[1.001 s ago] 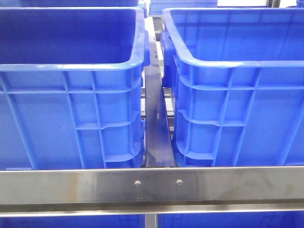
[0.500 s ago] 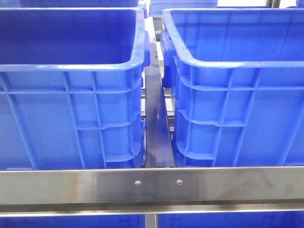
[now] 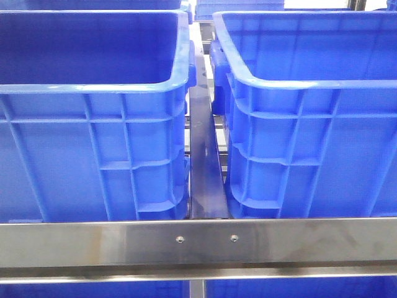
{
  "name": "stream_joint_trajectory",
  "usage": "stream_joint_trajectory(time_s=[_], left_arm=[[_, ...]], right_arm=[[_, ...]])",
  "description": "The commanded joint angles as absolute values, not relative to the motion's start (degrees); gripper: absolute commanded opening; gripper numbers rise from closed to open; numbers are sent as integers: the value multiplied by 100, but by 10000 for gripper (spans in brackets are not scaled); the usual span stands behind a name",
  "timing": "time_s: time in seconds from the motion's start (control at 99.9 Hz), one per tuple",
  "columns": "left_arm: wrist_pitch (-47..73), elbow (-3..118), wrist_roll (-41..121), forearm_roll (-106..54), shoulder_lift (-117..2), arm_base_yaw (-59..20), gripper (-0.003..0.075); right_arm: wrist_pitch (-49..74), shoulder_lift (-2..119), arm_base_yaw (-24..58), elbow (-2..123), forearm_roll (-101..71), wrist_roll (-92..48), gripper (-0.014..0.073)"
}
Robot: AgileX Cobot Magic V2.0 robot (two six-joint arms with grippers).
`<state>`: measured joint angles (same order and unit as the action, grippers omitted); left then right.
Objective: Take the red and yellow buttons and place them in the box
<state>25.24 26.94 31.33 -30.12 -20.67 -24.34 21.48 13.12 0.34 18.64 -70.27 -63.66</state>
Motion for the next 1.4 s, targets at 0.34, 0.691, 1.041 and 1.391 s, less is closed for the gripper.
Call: stream_joint_trajectory(time_s=[0.34,0.691,1.041,1.391], left_arm=[[2172,2831,3089,-3190,-1833,-2478,-20],[2115,2831,3089,-3117,-1833,-2478,-20],[723,2442,2647,-2263,-1793,-2376,-20],[690,907,83,-295,-635,-672,-20]], right_arm=[[2135,1331,28,1960,-7200,-6427,-57],[2135,1331,28,1960,-7200,-6427,-57],[2151,1331,28,1960,-7200,-6427,-57],[2151,1331,28,1960,-7200,-6427,-57]])
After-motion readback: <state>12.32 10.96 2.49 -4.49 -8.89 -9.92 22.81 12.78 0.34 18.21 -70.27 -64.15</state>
